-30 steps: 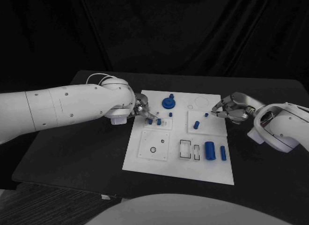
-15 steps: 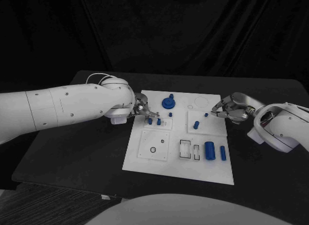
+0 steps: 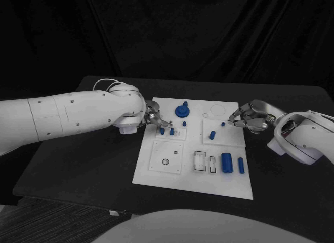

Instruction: Assemble the parts on the task board

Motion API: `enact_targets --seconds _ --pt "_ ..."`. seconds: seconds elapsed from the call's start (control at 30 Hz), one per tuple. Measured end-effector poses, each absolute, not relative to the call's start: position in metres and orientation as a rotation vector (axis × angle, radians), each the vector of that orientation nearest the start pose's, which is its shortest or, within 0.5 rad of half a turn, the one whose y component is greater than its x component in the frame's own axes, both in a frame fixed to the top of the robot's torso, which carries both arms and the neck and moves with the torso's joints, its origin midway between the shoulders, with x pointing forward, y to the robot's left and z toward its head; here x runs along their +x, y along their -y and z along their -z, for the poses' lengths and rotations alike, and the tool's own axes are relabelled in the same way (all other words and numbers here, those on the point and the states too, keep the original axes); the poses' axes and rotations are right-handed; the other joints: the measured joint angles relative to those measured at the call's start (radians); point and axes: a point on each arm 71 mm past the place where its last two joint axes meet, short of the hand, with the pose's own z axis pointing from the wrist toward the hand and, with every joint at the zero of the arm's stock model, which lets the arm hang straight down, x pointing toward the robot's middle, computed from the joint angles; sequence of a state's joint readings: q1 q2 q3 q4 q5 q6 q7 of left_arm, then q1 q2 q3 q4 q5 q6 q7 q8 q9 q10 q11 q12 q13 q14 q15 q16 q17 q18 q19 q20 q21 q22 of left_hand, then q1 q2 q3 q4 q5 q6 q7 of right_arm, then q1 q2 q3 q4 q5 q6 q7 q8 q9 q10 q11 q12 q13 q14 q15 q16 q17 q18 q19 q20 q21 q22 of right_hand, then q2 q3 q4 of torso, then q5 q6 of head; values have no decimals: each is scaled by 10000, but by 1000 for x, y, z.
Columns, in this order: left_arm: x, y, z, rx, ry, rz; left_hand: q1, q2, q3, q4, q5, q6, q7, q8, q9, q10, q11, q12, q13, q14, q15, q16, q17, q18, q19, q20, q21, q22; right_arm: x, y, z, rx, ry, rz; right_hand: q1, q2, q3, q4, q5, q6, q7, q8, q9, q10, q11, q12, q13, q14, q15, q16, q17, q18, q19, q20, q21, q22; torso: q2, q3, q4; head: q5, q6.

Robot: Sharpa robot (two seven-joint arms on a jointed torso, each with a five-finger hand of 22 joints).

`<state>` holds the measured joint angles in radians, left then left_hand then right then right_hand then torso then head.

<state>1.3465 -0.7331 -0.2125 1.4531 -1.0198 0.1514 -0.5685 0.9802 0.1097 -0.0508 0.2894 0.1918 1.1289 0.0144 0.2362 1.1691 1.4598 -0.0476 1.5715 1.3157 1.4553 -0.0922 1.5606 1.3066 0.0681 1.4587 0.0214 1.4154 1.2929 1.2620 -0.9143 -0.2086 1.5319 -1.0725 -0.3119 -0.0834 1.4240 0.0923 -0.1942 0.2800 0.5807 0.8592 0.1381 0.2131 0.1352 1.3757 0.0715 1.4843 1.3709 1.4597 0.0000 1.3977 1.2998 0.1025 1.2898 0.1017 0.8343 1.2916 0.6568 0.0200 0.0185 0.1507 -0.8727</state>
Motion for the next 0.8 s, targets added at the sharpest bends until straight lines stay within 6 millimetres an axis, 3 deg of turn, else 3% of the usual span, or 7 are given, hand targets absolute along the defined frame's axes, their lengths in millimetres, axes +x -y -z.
enact_targets --seconds 0.23,0.4,0.5,0.53,0.63,0.7,0.8 --pt "489 -193 222 -1075 -23846 2927 685 19 0 0 1727 -1 0 0 74 0 0 0 0 30 29 0 0 1 0 0 -2 0 471 241 220 1827 -18770 -7087 0 0 0 0 0 0 0 0 0 0 0 0 0 0 0 0 0 0 0 0 0 0 0 -1 3 -5 0" --pt "489 -193 222 -1057 -23860 2935 950 -33 1 0 2484 -6 0 -1 75 0 0 0 0 29 29 0 0 0 0 0 -3 0 471 241 220 1828 -18772 -7084 0 0 0 0 0 0 0 0 0 0 0 0 0 0 0 0 0 0 0 0 0 0 0 -1 2 -5 0" --pt "489 -193 222 -1036 -23877 2942 1434 -229 3 -1 3491 -47 -30 -2 75 0 0 0 0 30 29 0 0 1 0 0 -3 0 471 241 220 1828 -18773 -7083 0 0 0 0 0 0 0 0 -1 0 0 0 0 0 0 0 0 0 0 0 0 0 0 -1 1 -6 0" --pt "489 -193 222 -1033 -23879 2943 1475 -247 3 -1 3561 -171 -48 -2 75 0 -1 0 0 30 29 0 0 1 0 0 -3 0 471 241 220 1828 -18773 -7083 0 0 0 0 0 0 0 0 -1 0 0 0 0 0 0 0 0 0 0 0 0 0 0 -1 1 -6 0" --pt "488 -193 223 -1001 -23909 2945 1887 -544 354 -109 4427 -286 -70 -3 75 -1 -2 0 0 30 29 0 0 1 0 -1 -3 0 471 241 220 1828 -18775 -7082 0 0 0 0 0 0 0 0 -1 0 0 0 0 0 0 0 0 0 0 0 0 0 -1 -1 0 -7 0" --pt "488 -193 223 -981 -23928 2944 2085 -636 556 -107 4628 -286 -70 -4 75 -1 -2 0 0 30 29 0 0 1 0 -1 -3 0 471 241 220 1828 -18776 -7082 0 0 0 0 0 0 0 0 -3 0 0 0 0 0 0 0 0 0 0 0 0 0 -3 -1 0 -7 0" --pt "488 -193 223 -958 -23950 2943 2134 -686 557 -107 4628 -286 -70 -4 76 -1 -2 0 0 30 28 0 0 1 0 -1 -3 0 471 241 220 1827 -18778 -7081 0 0 0 0 0 0 0 0 -4 0 0 0 0 0 0 0 0 1 0 0 0 0 -3 -1 0 -7 0"
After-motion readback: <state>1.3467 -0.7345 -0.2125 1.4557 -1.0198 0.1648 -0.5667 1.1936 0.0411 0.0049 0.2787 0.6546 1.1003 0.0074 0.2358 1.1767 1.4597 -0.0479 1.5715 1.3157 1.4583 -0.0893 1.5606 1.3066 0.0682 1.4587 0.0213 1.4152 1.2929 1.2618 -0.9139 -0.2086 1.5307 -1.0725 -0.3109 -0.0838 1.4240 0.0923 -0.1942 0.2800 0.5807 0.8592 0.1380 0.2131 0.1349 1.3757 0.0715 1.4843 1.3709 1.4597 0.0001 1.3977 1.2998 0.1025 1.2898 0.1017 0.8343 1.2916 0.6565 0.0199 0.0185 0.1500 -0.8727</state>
